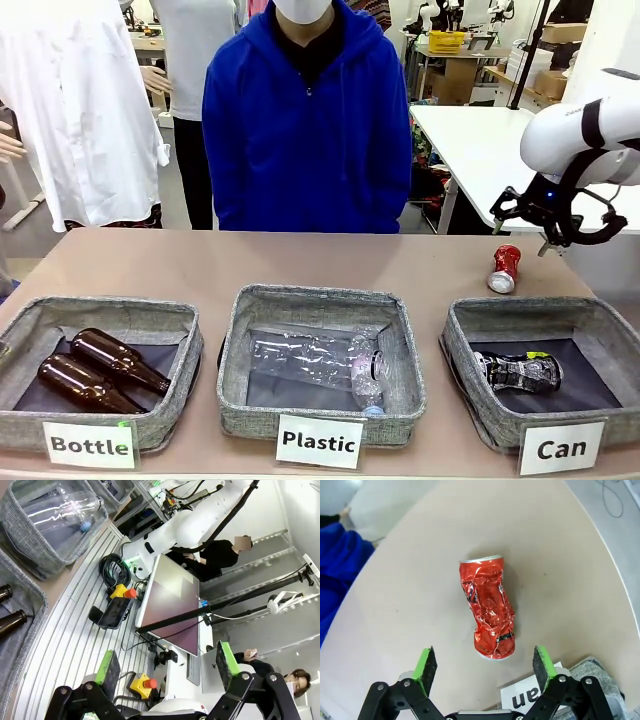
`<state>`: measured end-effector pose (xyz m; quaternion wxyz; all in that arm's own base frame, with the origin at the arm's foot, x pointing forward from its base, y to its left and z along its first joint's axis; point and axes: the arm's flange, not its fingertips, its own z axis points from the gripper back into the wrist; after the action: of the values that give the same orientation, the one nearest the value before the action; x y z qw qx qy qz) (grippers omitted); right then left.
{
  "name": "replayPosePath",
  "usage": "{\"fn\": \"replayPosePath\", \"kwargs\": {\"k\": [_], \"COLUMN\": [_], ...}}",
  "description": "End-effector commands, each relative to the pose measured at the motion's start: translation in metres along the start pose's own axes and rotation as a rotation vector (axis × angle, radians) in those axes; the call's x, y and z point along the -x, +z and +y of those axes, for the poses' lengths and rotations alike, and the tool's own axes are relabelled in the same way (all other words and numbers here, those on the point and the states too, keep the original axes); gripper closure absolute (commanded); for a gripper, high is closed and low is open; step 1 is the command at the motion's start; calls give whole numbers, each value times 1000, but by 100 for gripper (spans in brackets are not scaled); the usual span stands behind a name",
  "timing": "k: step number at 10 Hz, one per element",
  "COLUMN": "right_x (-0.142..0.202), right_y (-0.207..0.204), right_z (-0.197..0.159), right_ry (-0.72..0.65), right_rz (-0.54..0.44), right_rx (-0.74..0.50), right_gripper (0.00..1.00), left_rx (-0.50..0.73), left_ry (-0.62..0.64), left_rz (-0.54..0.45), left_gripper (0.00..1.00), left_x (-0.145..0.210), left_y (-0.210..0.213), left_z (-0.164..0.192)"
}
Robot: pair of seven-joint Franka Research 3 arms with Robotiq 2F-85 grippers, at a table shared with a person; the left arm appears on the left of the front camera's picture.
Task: Sort the can waste into the basket.
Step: Pick up the can waste from the table and place it in the right Fabric basket.
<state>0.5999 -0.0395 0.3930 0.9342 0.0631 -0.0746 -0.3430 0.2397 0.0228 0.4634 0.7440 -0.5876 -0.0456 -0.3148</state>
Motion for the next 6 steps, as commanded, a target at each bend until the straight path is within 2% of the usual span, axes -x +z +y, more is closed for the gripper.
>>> {"fn": "replayPosePath", "kwargs": {"k": [1, 6], "right_x": [-1, -15], "right_y": [-6, -64], "right_z": [2, 17], "right_ry": [-5, 10], "right_rz": [-7, -31], "right_rx": [51, 127], "right_gripper": [0, 0], "left_rx": [4, 4], "left_ry": [1, 1], "left_rz": [7, 7], "left_gripper": [0, 0], "left_x": [5, 5], "left_y": [1, 1], "left_z": [-1, -1]}}
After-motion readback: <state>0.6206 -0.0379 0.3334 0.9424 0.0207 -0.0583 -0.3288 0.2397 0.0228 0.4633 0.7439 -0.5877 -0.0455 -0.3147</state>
